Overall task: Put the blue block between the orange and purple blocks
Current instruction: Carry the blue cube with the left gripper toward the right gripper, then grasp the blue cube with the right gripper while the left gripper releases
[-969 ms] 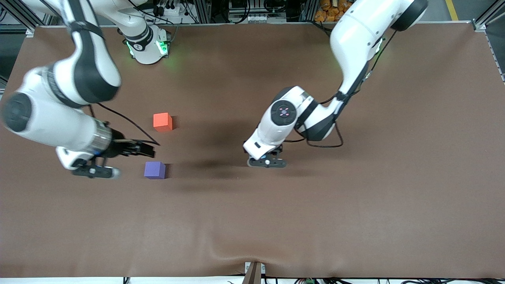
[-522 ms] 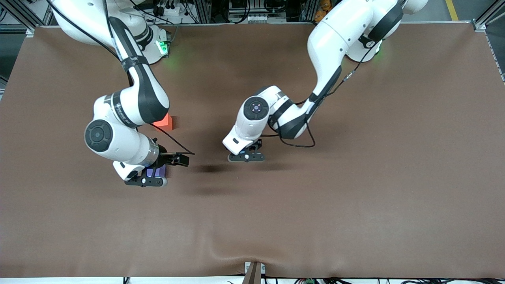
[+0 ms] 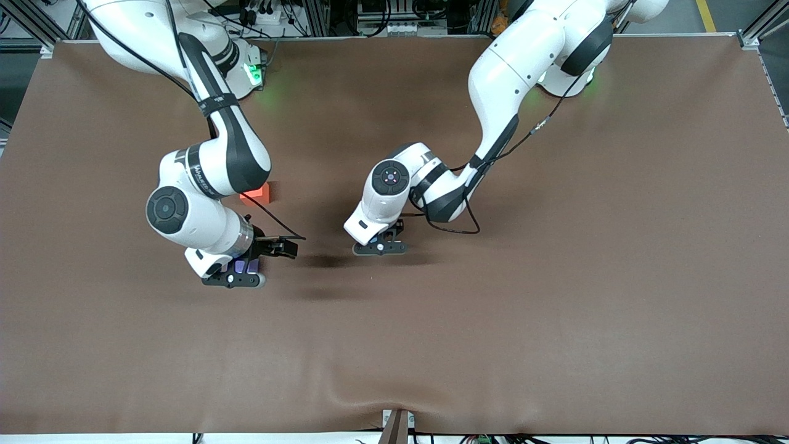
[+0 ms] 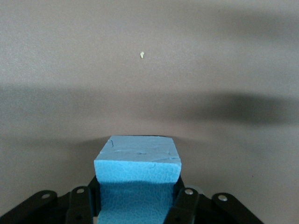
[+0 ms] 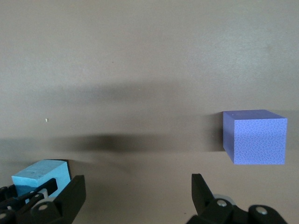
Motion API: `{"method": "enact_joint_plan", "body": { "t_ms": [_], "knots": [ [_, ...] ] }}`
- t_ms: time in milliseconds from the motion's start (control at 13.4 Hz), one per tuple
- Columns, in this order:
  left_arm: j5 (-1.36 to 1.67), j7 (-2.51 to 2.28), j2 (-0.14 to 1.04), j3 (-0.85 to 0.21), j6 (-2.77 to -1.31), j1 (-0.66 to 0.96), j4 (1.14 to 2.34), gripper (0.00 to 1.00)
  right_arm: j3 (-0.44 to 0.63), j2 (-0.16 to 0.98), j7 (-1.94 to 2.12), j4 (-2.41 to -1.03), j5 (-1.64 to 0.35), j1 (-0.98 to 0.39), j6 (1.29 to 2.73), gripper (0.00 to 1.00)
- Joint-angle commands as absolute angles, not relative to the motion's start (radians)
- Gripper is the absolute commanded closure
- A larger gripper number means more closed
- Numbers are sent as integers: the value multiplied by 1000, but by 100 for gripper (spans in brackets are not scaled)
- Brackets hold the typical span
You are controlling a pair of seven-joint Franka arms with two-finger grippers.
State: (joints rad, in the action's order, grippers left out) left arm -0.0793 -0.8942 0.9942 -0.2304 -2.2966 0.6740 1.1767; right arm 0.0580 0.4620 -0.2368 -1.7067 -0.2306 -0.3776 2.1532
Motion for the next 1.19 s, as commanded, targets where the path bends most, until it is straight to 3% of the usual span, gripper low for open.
{"method": "enact_joint_plan", "body": {
  "t_ms": [0, 75, 149, 224, 298, 596, 969, 1118],
  "knots": [
    [-80, -908, 1019, -218, -2299, 699, 1144, 100, 64, 417, -222, -1770, -213, -426, 2203, 0],
    [-81, -907, 1019, -218, -2299, 704, 1144, 98, 64, 420, -222, -1769, -213, -431, 2204, 0],
    [-81, -908, 1019, -218, -2299, 704, 1146, 86, 64, 422, -222, -1769, -213, -433, 2204, 0],
    [-81, -914, 1017, -218, -2299, 704, 1150, 37, 63, 423, -222, -1770, -213, -433, 2203, 0],
    [-83, -922, 1012, -218, -2299, 704, 1157, 0, 63, 423, -222, -1770, -215, -434, 2203, 0],
    [-97, -922, 936, -216, -2235, 646, 1189, 0, 63, 425, -236, -1775, -215, -440, 2192, 0],
    [-97, -867, 697, -219, -1864, 425, 1192, 0, 63, 448, -296, -1775, -216, -491, 2195, 0],
    [-97, -775, 623, -219, -1803, 335, 1193, 0, 63, 460, -331, -1772, -216, -524, 2206, 0]
  ]
}}
